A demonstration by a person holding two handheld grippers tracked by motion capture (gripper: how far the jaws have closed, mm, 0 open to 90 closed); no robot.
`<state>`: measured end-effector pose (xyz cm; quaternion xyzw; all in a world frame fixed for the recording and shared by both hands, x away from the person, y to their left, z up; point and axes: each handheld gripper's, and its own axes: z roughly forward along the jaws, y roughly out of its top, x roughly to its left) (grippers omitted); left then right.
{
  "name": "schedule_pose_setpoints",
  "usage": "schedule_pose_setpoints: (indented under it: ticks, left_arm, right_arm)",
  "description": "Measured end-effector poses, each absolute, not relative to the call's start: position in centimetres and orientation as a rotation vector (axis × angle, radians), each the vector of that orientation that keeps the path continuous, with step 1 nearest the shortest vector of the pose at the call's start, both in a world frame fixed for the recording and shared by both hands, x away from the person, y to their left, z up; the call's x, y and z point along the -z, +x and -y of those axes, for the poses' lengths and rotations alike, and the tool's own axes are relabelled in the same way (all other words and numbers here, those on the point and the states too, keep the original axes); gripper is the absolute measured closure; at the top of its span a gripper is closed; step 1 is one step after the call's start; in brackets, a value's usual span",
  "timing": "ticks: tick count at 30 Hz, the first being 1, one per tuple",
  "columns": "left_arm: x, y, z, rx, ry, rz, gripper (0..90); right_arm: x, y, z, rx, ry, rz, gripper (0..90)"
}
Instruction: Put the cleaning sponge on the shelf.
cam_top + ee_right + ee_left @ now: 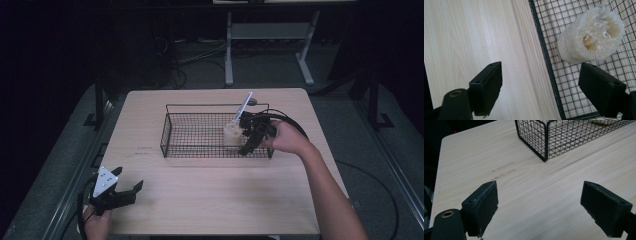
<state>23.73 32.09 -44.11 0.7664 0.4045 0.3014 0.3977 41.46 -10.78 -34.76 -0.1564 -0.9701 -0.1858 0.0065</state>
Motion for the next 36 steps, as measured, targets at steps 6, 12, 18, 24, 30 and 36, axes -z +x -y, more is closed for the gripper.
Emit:
schedule_pose_setpoints:
  ticks: [6, 12, 18, 24, 30, 36]
  left_arm:
    - [44.1, 23.7, -32.0, -0.763, 1.946, -1.023, 13.7]
    - [44.1, 23.7, -32.0, -0.763, 1.948, -1.021, 13.7]
    - [44.1, 23.7, -32.0, -0.764, 1.952, -1.020, 13.7]
    - [44.1, 23.8, -31.9, -0.764, 1.949, -1.020, 13.7]
    - [44.2, 23.8, -31.9, -0.762, 1.950, -1.020, 13.7]
    - [44.2, 23.8, -31.9, -0.762, 1.950, -1.020, 13.7]
  right_arm:
    - [34.9, 40.8, 11.3, 0.590, -0.491, 3.036, 18.7]
    - [35.4, 40.1, 11.9, 0.593, -0.503, 3.031, 18.8]
    - [35.9, 39.3, 12.4, 0.589, -0.498, 3.032, 18.8]
    - [36.1, 38.6, 12.7, 0.591, -0.500, 3.028, 18.7]
    - [36.6, 38.0, 13.1, 0.575, -0.500, 3.031, 18.4]
    - [37.0, 37.2, 13.6, 0.607, -0.506, 3.020, 18.5]
